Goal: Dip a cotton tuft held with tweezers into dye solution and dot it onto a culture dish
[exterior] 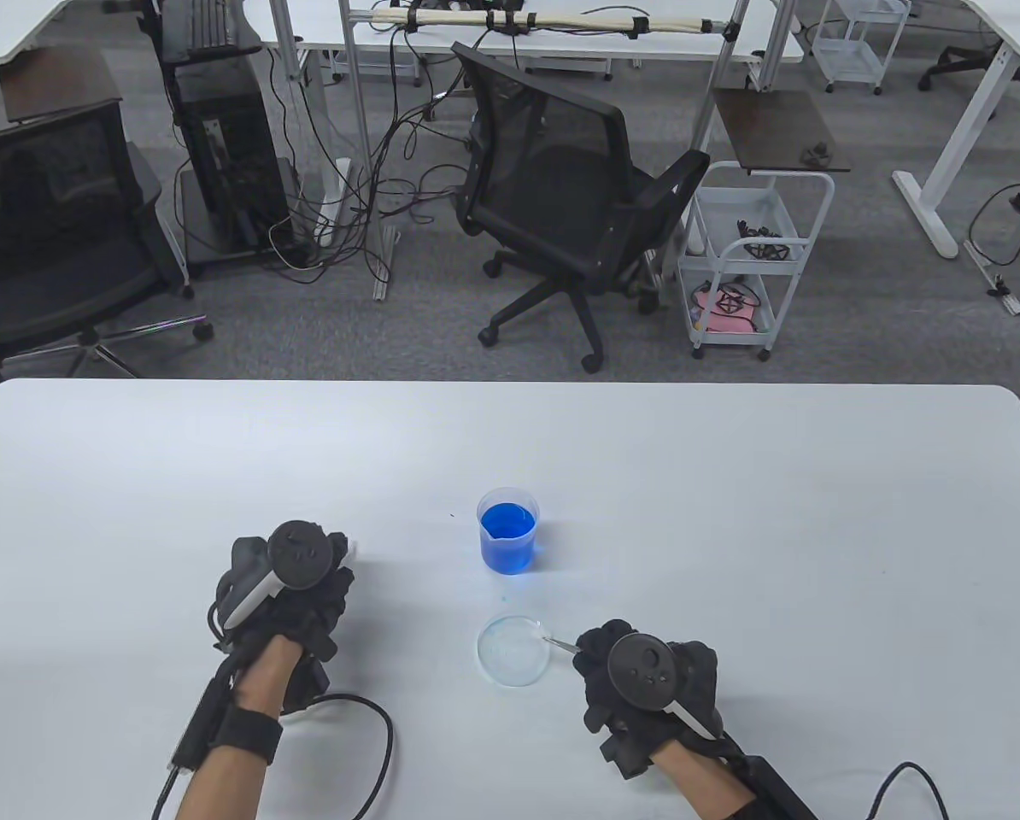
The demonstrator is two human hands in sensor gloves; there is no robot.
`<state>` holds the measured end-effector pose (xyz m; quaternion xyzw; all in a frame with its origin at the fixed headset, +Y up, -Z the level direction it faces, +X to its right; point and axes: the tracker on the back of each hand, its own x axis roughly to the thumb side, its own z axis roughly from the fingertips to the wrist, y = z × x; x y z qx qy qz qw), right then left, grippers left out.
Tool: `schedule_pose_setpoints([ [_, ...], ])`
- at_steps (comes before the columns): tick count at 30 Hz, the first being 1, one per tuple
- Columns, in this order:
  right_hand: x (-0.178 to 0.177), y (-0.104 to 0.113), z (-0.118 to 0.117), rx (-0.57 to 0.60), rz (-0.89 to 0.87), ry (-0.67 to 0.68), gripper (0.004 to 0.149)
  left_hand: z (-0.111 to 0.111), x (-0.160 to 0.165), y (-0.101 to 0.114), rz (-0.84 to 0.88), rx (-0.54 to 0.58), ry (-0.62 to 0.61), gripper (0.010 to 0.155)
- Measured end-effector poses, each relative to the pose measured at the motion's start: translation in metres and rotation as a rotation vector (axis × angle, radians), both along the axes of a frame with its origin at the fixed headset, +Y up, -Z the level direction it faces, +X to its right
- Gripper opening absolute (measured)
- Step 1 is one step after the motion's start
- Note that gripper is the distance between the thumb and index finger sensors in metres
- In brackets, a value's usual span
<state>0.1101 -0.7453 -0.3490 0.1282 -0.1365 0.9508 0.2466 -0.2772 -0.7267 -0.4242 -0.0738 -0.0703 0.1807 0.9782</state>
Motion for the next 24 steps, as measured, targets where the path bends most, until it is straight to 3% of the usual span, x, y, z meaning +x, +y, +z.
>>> schedule_pose_setpoints([
  [5, 0.002, 0.006, -0.002, -0.001, -0.001, -0.01, 0.041, 0.042, 0.011, -0.003, 0.021, 0.051, -0.054, 0.059],
  [12, -0.007, 0.04, -0.022, -0.024, 0.1, -0.042, 0.041, 0.055, 0.026, -0.011, -0.1, 0.102, -0.15, 0.057],
  [18, -0.042, 0.08, -0.074, -0.011, 0.316, -0.074, 0.041, 0.056, 0.036, -0.014, -0.119, 0.076, -0.201, 0.055],
  [24, -0.081, 0.087, -0.135, -0.066, 0.488, -0.108, 0.04, 0.055, 0.029, -0.014, -0.069, 0.067, -0.192, 0.055],
])
